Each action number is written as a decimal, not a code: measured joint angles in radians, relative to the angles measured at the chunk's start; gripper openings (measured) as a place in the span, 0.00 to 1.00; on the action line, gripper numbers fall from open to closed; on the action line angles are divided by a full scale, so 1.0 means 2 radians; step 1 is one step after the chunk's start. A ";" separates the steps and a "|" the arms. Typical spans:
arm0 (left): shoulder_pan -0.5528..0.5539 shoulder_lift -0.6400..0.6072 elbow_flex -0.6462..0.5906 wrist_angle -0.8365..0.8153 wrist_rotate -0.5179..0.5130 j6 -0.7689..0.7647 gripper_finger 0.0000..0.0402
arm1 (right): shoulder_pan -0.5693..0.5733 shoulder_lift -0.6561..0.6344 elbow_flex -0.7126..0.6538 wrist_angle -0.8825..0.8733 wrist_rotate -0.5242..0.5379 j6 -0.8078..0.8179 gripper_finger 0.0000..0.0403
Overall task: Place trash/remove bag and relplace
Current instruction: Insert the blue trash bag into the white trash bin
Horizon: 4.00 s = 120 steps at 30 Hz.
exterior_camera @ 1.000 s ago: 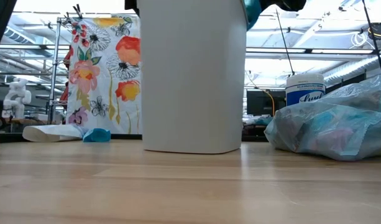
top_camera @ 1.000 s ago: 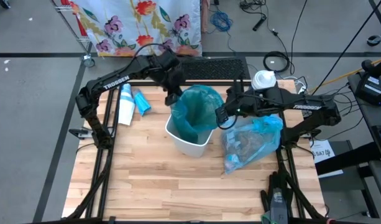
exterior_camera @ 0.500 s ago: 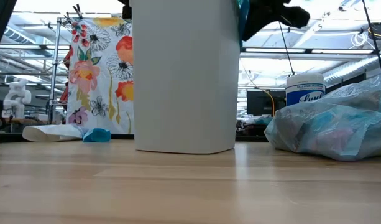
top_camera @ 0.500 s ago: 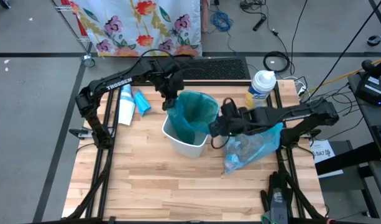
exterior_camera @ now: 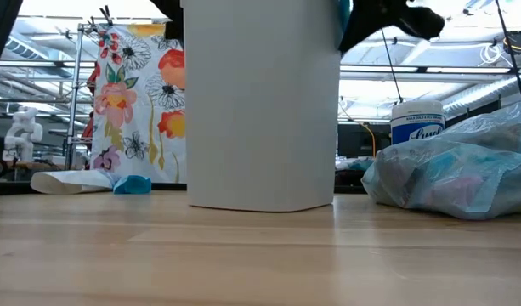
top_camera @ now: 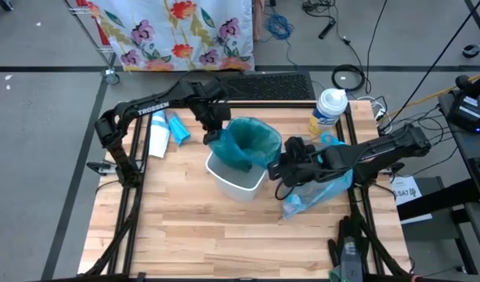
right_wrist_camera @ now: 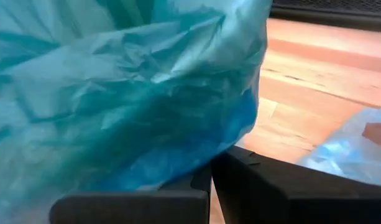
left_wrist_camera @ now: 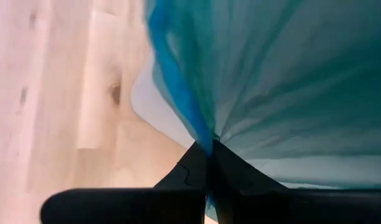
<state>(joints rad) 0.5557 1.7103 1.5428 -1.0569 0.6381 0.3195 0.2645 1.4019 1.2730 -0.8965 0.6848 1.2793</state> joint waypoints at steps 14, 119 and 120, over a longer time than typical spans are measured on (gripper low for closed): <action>0.002 -0.028 0.008 -0.005 -0.005 -0.024 0.03 | 0.001 -0.031 0.006 -0.014 0.010 -0.004 0.00; -0.344 -0.434 -0.225 0.299 -0.297 -0.357 0.31 | 0.061 0.313 0.480 -0.023 -0.146 -0.191 0.00; -0.360 -0.418 -0.213 0.296 -0.315 -0.357 0.31 | 0.063 0.313 0.480 -0.023 -0.147 -0.191 0.00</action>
<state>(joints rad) -0.1636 0.8737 1.1164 -0.4645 0.0089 -0.3940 0.3897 2.0285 2.2330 -0.9424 0.3908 0.8982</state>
